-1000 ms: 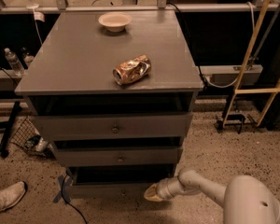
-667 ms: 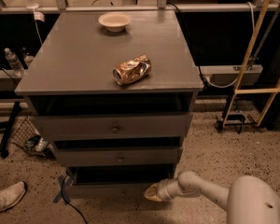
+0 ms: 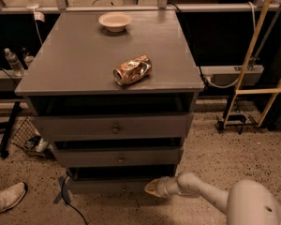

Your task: Close bottom drawer

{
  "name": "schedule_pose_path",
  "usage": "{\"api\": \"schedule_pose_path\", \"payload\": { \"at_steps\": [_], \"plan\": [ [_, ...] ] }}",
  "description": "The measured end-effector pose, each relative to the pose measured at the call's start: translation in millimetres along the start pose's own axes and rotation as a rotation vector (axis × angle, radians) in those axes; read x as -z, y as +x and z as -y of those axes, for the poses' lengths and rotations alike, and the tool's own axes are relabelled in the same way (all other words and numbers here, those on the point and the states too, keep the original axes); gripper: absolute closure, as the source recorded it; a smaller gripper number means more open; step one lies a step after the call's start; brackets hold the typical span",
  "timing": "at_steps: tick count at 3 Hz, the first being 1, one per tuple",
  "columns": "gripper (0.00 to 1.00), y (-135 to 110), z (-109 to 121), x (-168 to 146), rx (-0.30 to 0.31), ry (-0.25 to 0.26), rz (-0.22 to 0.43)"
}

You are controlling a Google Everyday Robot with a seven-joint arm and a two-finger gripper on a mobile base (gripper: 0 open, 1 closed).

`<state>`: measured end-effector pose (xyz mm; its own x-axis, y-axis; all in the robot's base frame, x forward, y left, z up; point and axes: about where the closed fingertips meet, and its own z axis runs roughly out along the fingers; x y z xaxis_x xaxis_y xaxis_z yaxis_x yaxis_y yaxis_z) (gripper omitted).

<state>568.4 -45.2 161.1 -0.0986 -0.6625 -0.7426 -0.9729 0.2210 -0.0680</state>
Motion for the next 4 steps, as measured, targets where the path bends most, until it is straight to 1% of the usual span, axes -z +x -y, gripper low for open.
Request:
{"api": "schedule_pose_path", "payload": {
  "at_steps": [1,2,3,4],
  "plan": [
    [1.00,-5.3,19.2,-4.0,0.034,0.058,0.022],
    [1.00,-17.3,40.2,-5.9,0.083,0.107,0.052],
    [1.00,-24.0,50.9,-6.7,0.107,0.125,0.069],
    [1.00,-24.4,51.7,-7.5,0.111,0.119,0.073]
  ]
}}
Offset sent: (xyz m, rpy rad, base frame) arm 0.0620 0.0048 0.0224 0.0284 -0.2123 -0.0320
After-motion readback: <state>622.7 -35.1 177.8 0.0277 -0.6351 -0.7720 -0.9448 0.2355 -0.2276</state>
